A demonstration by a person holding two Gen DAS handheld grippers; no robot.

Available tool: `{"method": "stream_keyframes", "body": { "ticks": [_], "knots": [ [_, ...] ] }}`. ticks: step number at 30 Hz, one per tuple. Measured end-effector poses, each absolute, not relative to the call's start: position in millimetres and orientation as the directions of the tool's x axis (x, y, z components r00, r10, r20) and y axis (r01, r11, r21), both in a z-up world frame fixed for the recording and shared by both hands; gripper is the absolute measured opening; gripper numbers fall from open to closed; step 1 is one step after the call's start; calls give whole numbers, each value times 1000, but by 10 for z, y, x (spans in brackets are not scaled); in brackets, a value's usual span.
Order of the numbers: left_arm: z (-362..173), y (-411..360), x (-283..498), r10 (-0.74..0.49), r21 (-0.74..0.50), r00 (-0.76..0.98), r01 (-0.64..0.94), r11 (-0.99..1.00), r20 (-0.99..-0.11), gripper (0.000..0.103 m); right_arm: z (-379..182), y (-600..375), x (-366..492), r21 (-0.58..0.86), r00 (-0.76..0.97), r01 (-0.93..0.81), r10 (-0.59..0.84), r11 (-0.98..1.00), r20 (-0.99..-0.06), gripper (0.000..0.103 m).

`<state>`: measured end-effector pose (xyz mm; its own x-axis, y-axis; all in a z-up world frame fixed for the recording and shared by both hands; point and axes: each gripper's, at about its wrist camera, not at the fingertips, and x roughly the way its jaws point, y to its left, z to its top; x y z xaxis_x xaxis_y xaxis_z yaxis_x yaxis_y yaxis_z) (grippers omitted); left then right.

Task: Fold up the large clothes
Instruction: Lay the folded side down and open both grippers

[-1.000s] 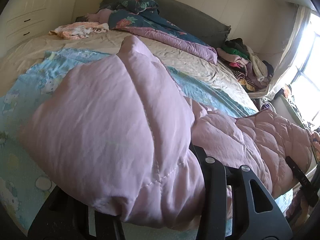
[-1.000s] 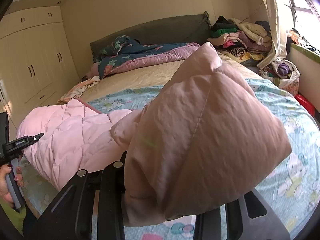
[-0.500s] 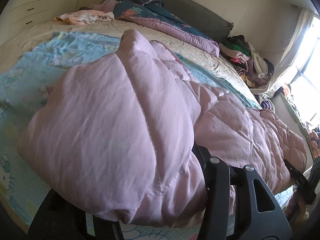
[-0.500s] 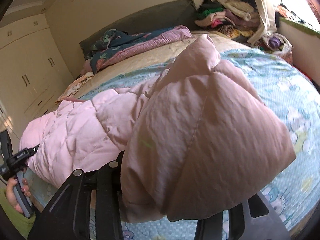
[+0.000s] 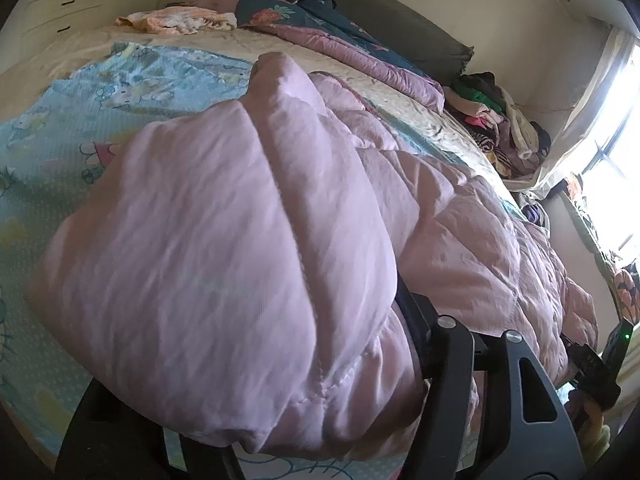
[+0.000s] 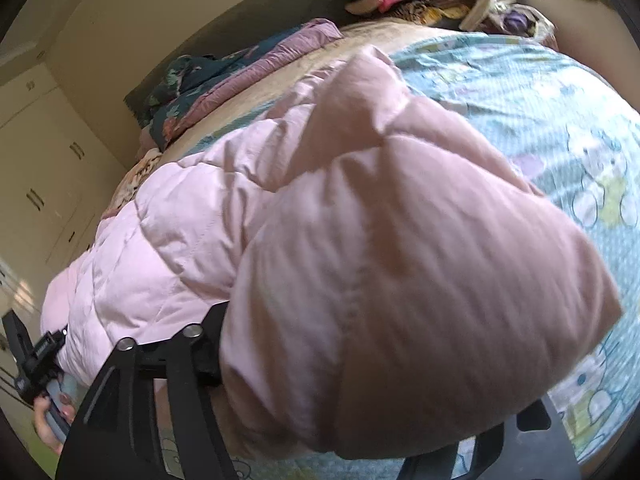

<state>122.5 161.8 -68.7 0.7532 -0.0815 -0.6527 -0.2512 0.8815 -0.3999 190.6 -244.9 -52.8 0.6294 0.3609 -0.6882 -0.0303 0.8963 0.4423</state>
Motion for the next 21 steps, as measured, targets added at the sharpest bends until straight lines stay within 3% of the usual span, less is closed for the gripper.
{"method": "stream_keyframes", "body": {
  "ticks": [4,8,18,21],
  "knots": [
    [-672,1607,1199,-71,-388,746,-260,884,-662,59,-483,-2435,1869,424,629,-9,335,906,-701,83],
    [-648,1599,1153,-64,-381,737,-272,884,-673,68,-464,-2506,1796,427,630,12,325,904,-706,93],
    [-547,1600,942,-37,-362,730,-293,885,-683,93,-278,-2640,1497,375,666,38,257,926,-700,98],
    [-498,1620,845,-30,-364,733,-301,882,-679,93,-173,-2681,1392,353,689,40,229,935,-687,98]
  ]
}}
